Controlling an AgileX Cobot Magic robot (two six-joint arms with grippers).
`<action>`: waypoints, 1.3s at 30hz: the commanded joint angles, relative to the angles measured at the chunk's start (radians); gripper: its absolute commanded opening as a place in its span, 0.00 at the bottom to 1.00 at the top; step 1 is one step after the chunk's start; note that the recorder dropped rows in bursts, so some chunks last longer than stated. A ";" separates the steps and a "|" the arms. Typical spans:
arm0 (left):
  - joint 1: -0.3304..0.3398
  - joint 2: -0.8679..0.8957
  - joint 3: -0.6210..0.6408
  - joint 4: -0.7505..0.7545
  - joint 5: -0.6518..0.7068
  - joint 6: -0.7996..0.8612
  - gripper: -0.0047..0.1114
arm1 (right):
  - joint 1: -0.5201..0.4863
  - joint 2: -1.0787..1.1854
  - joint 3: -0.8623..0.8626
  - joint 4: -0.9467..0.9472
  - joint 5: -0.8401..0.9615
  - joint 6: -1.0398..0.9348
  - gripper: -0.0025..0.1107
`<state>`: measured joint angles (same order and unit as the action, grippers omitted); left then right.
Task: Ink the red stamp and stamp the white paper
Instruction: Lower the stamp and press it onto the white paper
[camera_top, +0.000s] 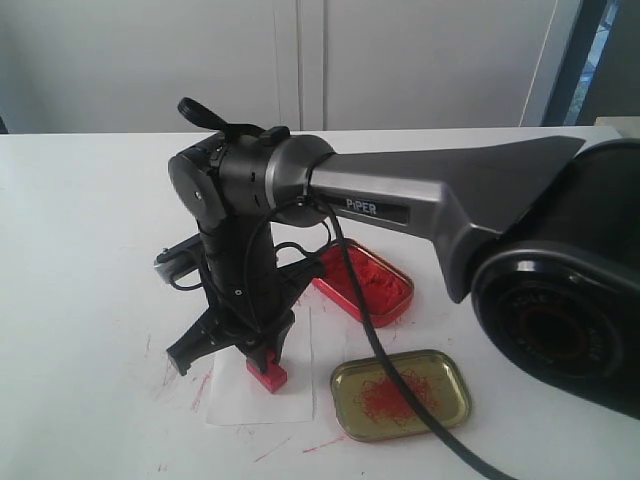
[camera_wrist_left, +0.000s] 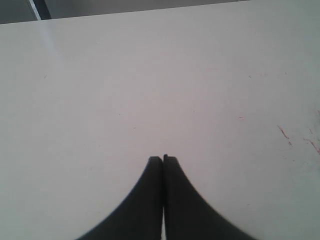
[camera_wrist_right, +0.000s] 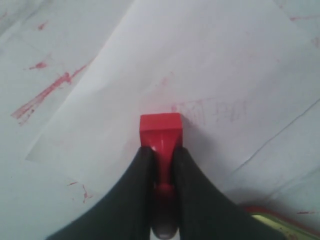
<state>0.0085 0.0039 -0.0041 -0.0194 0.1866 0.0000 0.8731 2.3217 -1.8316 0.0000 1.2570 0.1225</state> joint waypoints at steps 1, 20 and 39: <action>-0.006 -0.004 0.004 -0.007 -0.003 0.000 0.04 | 0.016 0.129 0.041 0.055 -0.120 0.005 0.02; -0.006 -0.004 0.004 -0.007 -0.003 0.000 0.04 | 0.014 0.110 0.041 0.071 -0.188 0.005 0.02; -0.006 -0.004 0.004 -0.007 -0.003 0.000 0.04 | 0.014 0.110 0.041 0.107 -0.185 -0.043 0.02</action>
<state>0.0085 0.0039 -0.0041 -0.0194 0.1866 0.0000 0.8755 2.3234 -1.8388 0.0211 1.2424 0.1035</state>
